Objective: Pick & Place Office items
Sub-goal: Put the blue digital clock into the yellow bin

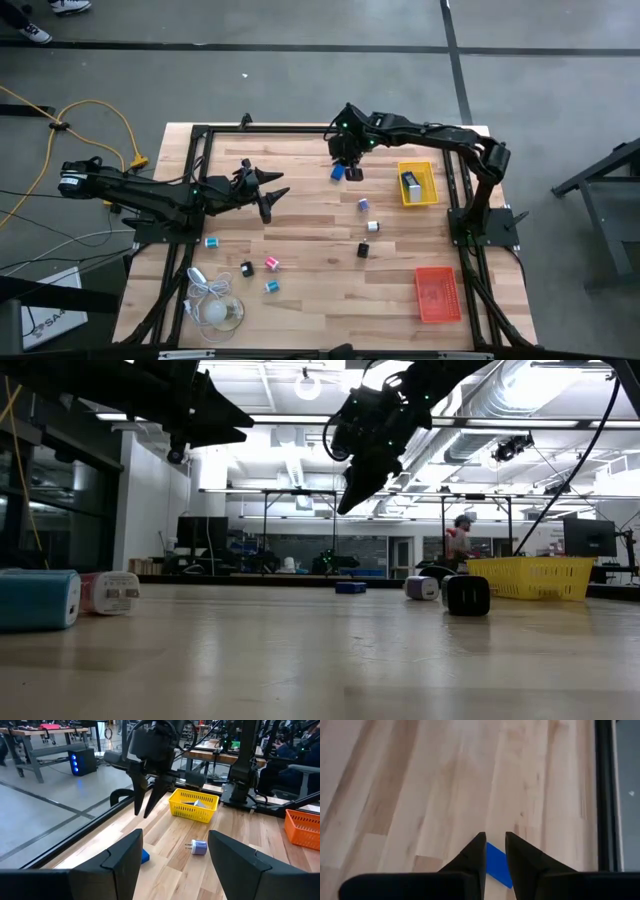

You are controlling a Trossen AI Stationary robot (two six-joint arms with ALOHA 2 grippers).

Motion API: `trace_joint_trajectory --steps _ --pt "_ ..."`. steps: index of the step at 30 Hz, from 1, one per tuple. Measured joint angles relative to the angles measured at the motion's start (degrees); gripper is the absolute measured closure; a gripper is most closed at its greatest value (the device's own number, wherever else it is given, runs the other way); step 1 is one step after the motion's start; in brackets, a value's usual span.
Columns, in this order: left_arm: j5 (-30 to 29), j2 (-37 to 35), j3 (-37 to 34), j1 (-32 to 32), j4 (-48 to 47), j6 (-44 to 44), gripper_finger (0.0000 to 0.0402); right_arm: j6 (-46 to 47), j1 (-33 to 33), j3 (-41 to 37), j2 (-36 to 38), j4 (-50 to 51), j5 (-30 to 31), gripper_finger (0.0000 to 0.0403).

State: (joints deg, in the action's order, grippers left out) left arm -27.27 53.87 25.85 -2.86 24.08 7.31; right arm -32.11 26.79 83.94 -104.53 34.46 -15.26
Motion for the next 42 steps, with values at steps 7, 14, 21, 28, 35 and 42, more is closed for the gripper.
trace_joint_trajectory --steps 7,14,21,28,35,42 --pt "0.00 0.00 0.00 -0.01 0.02 0.00 0.0183 -3.74 0.13 1.98 -0.13 0.33 -0.42 0.0344" --pt "0.00 0.00 -0.02 -0.02 -0.01 0.01 0.0183 -4.14 1.02 9.47 -4.63 5.80 -4.01 0.0344" --pt "0.00 0.02 -0.02 0.00 0.22 -0.01 0.0183 -8.20 1.90 21.94 -14.41 17.17 -7.68 0.0343" --pt "0.00 0.02 -0.02 -0.02 0.23 -0.01 0.0183 -23.92 1.22 27.52 -17.63 27.79 -5.89 0.0346" --pt "0.00 0.02 -0.02 -0.01 0.24 0.00 0.0183 -27.08 0.67 27.50 -17.73 34.61 -4.10 0.0347" --pt "0.00 0.02 -0.02 0.00 0.24 0.01 0.0183 -41.88 1.03 27.50 -17.73 34.89 -5.71 0.0347"
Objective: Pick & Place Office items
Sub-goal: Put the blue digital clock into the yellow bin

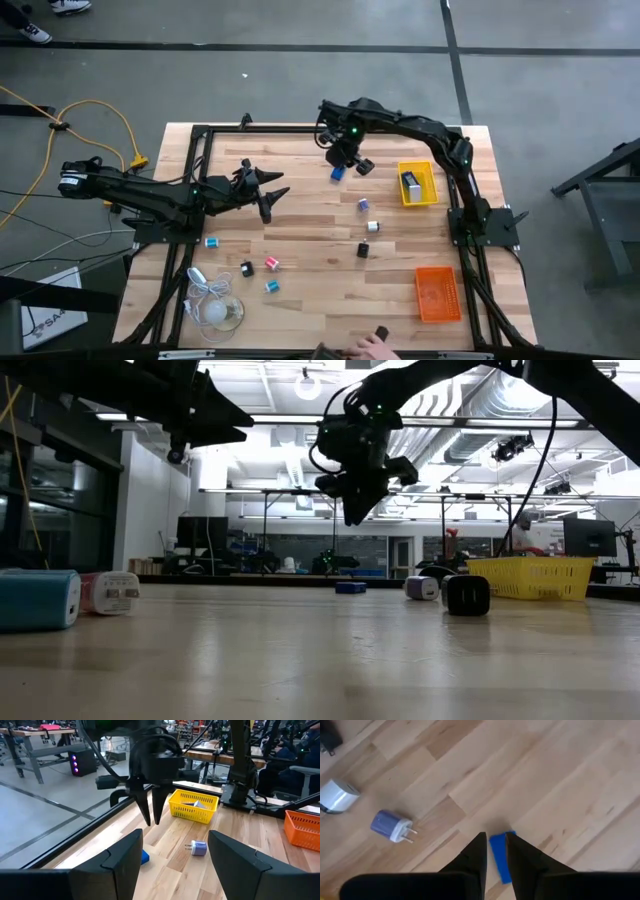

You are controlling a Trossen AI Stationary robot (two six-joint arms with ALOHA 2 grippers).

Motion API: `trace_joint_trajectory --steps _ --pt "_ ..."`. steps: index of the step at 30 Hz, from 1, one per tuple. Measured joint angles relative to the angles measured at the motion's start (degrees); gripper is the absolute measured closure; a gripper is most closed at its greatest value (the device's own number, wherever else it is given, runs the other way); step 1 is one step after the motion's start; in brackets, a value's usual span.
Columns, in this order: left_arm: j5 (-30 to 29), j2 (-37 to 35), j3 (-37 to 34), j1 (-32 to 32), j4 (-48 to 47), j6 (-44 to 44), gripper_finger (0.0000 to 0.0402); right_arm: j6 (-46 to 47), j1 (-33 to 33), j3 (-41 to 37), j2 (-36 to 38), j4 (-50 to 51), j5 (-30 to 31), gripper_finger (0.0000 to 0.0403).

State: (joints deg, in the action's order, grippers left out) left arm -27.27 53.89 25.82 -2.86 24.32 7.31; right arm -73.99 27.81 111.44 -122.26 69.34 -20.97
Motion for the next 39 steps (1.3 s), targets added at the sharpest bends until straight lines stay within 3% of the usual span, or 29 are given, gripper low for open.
trace_joint_trajectory --steps 11,17,39 --pt "0.00 0.00 0.00 -0.02 0.00 -0.02 0.0183 -1.31 -1.71 -0.02 0.00 -0.34 -0.44 0.0347" --pt "0.00 -0.01 0.00 -0.01 0.00 -0.01 0.0183 3.40 -1.07 -0.08 -1.50 -1.46 0.68 0.0341" --pt "0.00 0.00 0.00 -0.02 0.00 0.00 0.0183 1.97 -0.70 -0.07 -1.88 -1.46 0.06 0.0179"
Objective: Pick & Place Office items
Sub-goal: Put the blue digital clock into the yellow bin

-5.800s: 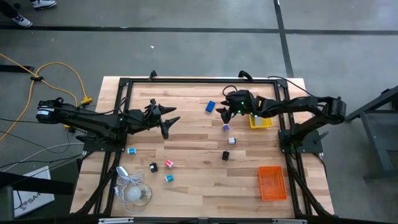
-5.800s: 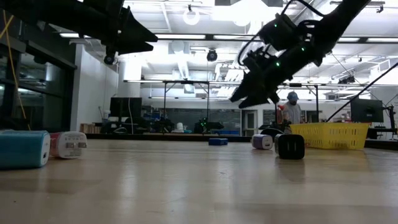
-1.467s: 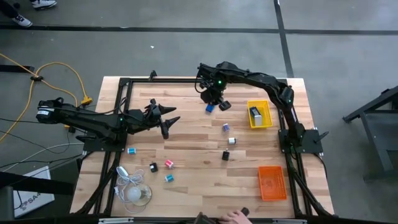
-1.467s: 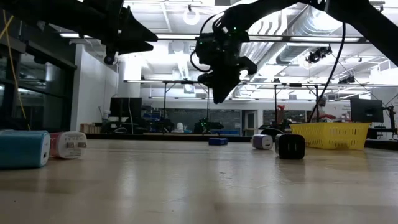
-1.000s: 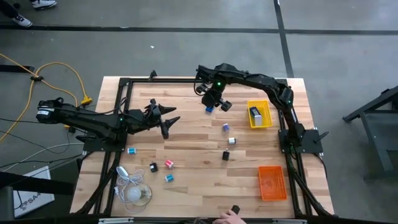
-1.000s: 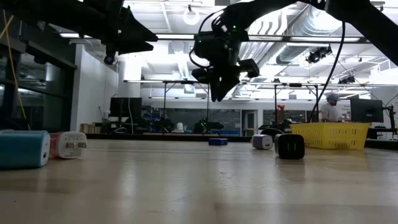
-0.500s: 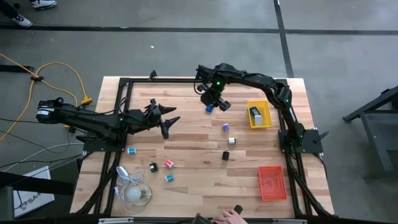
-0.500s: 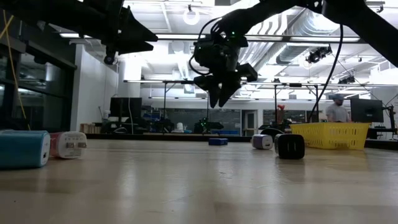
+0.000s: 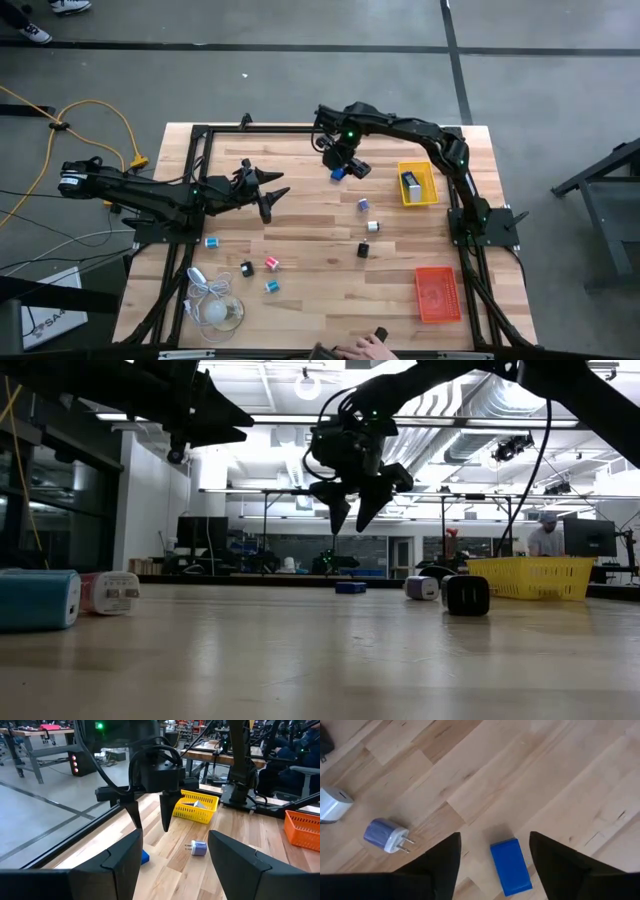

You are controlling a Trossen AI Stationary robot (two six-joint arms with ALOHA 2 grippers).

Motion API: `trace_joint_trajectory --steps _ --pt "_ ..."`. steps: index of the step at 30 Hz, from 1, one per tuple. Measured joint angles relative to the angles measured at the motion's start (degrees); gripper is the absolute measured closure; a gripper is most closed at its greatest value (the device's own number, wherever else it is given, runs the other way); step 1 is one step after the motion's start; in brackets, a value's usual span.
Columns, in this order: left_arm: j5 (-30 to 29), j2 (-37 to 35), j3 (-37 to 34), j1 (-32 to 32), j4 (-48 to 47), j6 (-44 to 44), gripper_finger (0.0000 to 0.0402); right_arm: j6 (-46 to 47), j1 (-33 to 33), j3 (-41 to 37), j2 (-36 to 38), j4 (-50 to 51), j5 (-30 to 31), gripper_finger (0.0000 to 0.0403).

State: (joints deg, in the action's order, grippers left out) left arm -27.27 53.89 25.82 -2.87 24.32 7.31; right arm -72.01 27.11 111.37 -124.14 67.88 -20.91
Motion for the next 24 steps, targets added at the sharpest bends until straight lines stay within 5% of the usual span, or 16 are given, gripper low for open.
trace_joint_trajectory --steps 8,24 --pt "0.00 0.00 0.00 0.00 -0.01 -0.02 0.0183 -2.84 -1.28 0.00 0.00 -2.10 8.65 0.0172" --pt "0.00 0.00 0.00 0.02 0.22 -0.01 0.0183 -5.98 -0.61 -0.02 -4.02 -1.30 5.88 0.0172"
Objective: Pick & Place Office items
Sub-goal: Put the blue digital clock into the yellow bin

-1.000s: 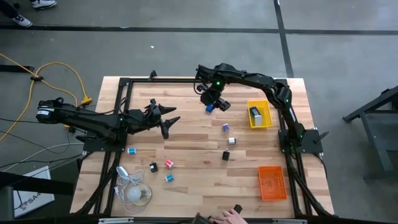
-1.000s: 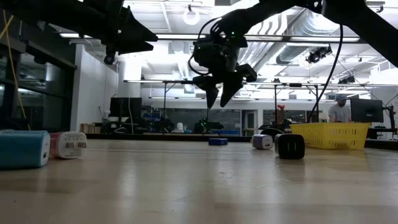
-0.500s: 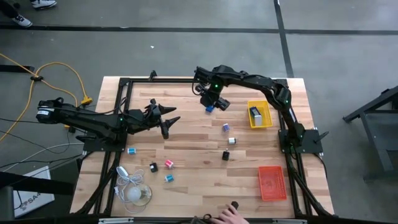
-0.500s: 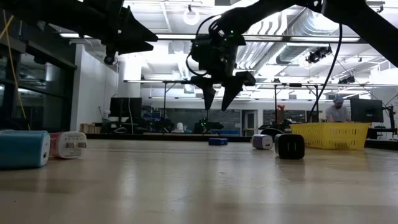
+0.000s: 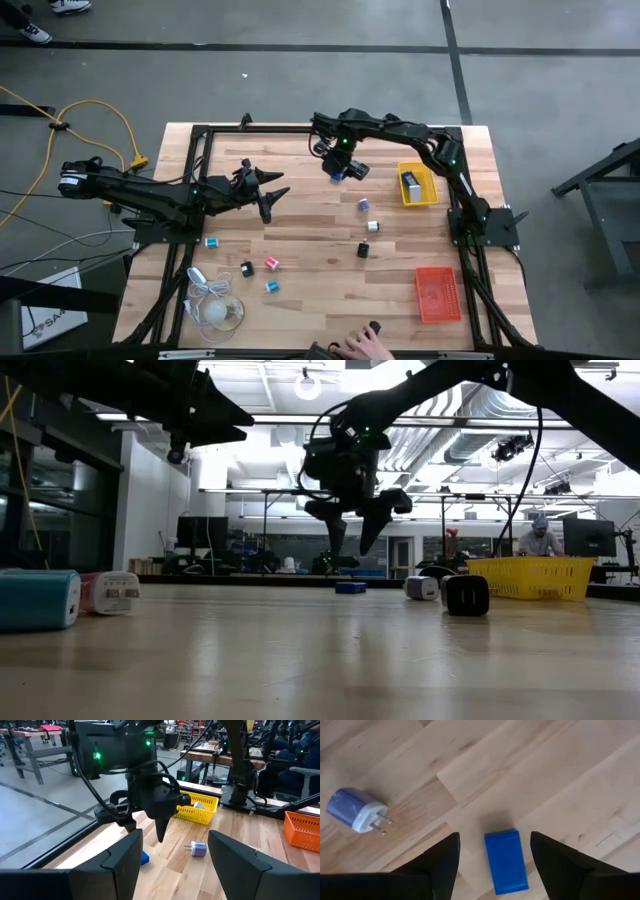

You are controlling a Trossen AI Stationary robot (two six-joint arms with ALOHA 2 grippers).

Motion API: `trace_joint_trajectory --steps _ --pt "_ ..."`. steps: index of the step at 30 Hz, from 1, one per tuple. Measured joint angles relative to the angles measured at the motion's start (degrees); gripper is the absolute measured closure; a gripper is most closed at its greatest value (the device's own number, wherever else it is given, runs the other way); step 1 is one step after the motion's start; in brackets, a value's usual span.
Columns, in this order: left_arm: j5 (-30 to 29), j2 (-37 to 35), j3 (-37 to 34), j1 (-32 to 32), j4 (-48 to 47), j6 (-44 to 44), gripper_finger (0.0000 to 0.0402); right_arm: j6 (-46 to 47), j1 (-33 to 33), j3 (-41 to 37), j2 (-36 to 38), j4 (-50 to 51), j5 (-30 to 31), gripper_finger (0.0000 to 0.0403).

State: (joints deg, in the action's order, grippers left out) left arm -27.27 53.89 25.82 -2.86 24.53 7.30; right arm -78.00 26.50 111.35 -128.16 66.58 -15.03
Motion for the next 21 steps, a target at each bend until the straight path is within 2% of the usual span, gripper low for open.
trace_joint_trajectory --steps 21 --pt "0.00 -0.01 0.00 0.00 0.00 -0.01 0.0183 0.17 -1.91 0.02 -0.74 -1.41 1.18 0.0172"
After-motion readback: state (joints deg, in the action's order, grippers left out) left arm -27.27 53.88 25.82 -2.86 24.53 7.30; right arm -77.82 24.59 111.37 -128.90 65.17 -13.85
